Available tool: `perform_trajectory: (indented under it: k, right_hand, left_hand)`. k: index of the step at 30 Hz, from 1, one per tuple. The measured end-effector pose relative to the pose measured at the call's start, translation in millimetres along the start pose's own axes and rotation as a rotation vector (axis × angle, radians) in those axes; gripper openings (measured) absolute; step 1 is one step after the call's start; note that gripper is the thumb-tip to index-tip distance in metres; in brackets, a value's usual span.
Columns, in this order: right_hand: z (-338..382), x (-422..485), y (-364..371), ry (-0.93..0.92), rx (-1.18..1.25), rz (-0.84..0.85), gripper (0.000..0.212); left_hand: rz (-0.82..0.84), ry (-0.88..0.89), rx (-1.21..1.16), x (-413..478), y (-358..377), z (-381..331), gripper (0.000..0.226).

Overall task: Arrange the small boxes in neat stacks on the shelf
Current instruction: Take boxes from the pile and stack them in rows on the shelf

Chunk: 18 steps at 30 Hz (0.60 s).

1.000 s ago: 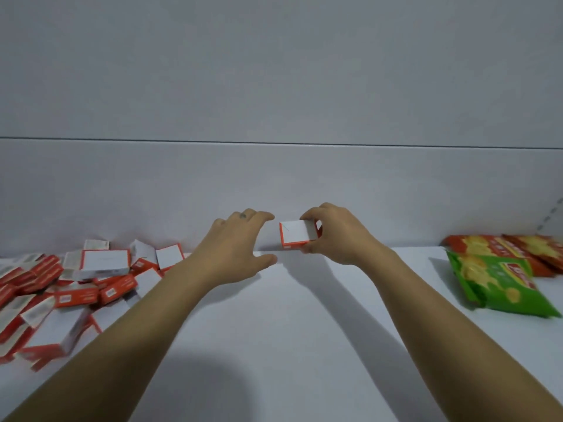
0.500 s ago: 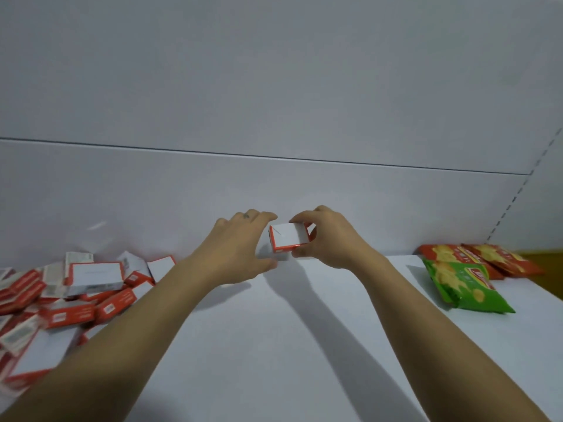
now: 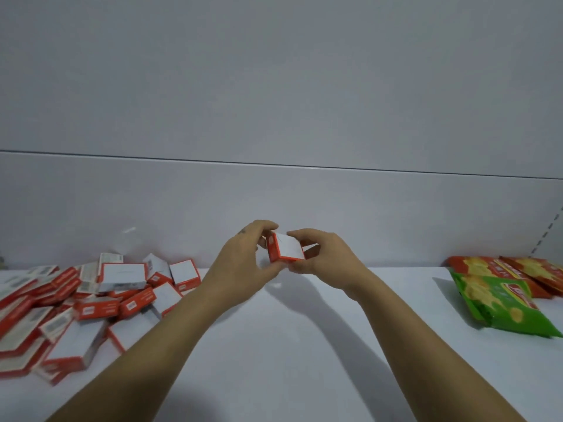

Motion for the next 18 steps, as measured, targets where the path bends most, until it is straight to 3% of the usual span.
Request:
perform_trajectory:
  k: [5, 10, 15, 18]
  right_hand:
    - [-3.1, -17.5, 13.2, 0.105, 0.195, 0.148, 0.038]
    - [-13.6, -24.8, 27.1, 0.209, 0.362, 0.122, 0.031]
    - [-22.1, -31.1, 36.9, 0.475, 0.9, 0.224, 0.044]
    - [-23.5, -31.9, 32.5, 0.538, 1.091, 0.285, 0.049]
  left_hand:
    - [-0.051, -0.037, -0.093, -18.8, 5.8, 0.3, 0.065]
    - [-0.07, -0.036, -0.138, -41.6, 14.2, 5.5, 0.06]
    - [-0.022, -0.074, -0.091, -50.5, 17.2, 13.4, 0.06]
    - [0.007, -0.063, -0.051, -52.9, 16.7, 19.2, 0.054]
Point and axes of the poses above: each hand's wrist, its own x-axis towards the middle knuckle, its own y-axis out of the palm, z = x × y, the point moved 2 cm from there along x, towards the middle knuckle, and after that the axes turned 14 degrees about -z, right-handed, at the moved point
